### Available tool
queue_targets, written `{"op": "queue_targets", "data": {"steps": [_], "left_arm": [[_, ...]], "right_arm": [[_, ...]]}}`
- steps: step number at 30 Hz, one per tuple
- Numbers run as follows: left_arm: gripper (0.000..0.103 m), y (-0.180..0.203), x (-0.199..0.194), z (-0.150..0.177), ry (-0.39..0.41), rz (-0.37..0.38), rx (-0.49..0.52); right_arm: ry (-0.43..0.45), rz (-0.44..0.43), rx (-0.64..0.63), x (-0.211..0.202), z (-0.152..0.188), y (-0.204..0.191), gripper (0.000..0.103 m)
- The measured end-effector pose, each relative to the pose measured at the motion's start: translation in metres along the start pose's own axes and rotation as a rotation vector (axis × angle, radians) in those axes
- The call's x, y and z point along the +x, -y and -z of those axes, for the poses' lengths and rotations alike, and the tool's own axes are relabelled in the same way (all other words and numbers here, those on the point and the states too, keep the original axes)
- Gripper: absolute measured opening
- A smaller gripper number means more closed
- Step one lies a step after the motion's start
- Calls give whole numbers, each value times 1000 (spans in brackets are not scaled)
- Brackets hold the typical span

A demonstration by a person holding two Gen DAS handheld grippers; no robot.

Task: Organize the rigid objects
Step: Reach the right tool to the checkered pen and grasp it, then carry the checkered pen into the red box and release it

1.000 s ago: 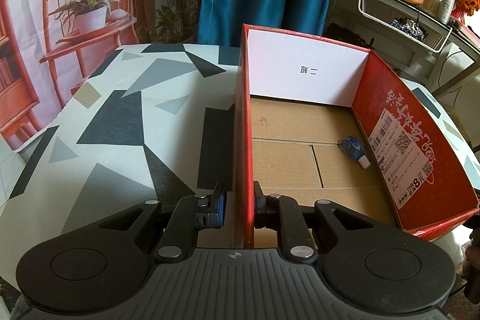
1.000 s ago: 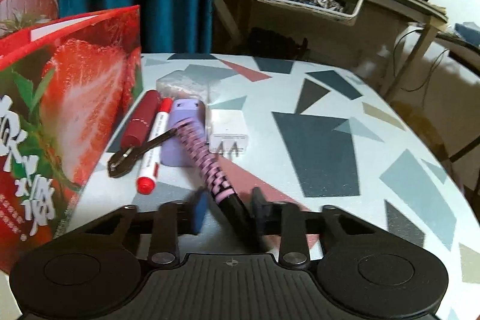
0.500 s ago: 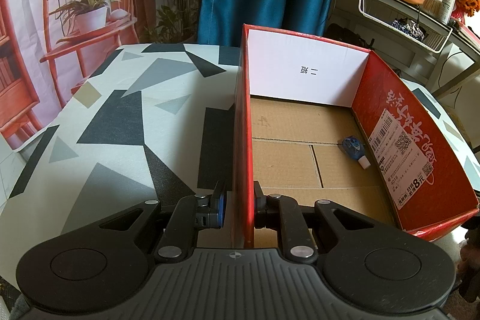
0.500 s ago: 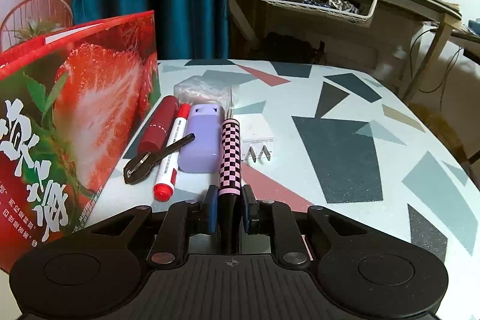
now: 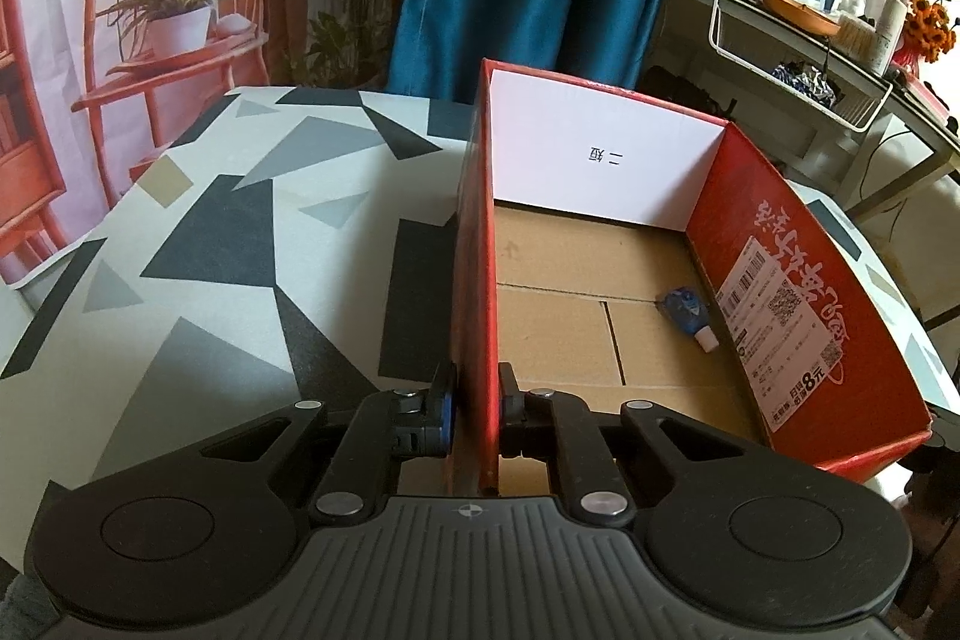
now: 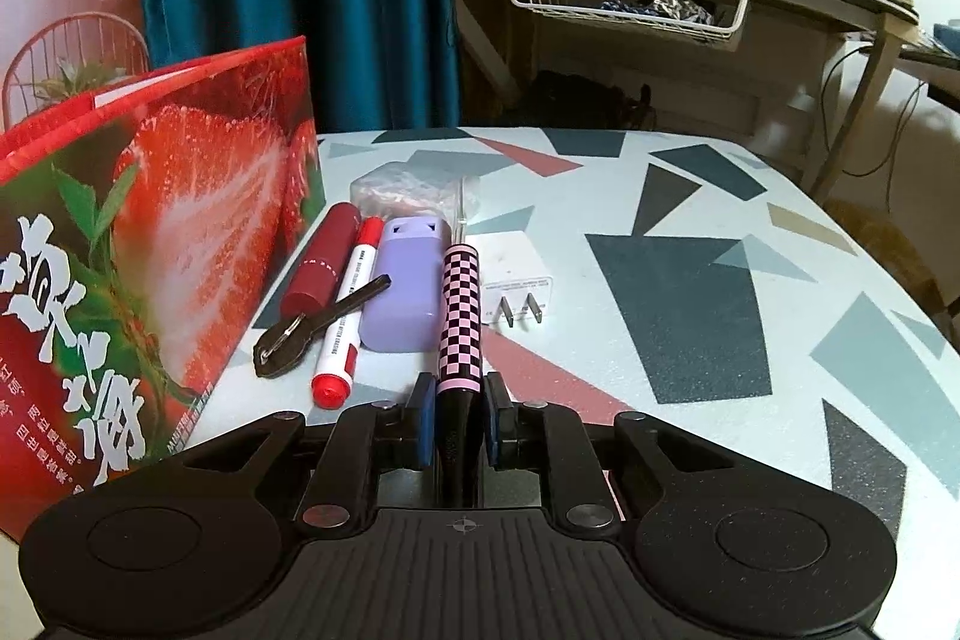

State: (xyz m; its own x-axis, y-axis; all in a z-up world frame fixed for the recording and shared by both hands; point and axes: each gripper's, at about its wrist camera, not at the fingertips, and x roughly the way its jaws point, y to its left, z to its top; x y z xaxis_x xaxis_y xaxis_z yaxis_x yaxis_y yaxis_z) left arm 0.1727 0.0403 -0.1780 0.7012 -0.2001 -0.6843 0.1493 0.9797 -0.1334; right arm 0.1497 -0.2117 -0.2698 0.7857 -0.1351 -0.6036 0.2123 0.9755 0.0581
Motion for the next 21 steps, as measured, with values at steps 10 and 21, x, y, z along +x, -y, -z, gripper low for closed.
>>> {"op": "queue_targets", "data": {"steps": [10, 21], "left_arm": [[12, 2, -3, 1, 23, -12, 13], [11, 3, -4, 2, 56, -28, 20]], "right_arm": [[5, -7, 4, 0, 0, 0, 15], [25, -21, 14, -4, -3, 3, 15]]}}
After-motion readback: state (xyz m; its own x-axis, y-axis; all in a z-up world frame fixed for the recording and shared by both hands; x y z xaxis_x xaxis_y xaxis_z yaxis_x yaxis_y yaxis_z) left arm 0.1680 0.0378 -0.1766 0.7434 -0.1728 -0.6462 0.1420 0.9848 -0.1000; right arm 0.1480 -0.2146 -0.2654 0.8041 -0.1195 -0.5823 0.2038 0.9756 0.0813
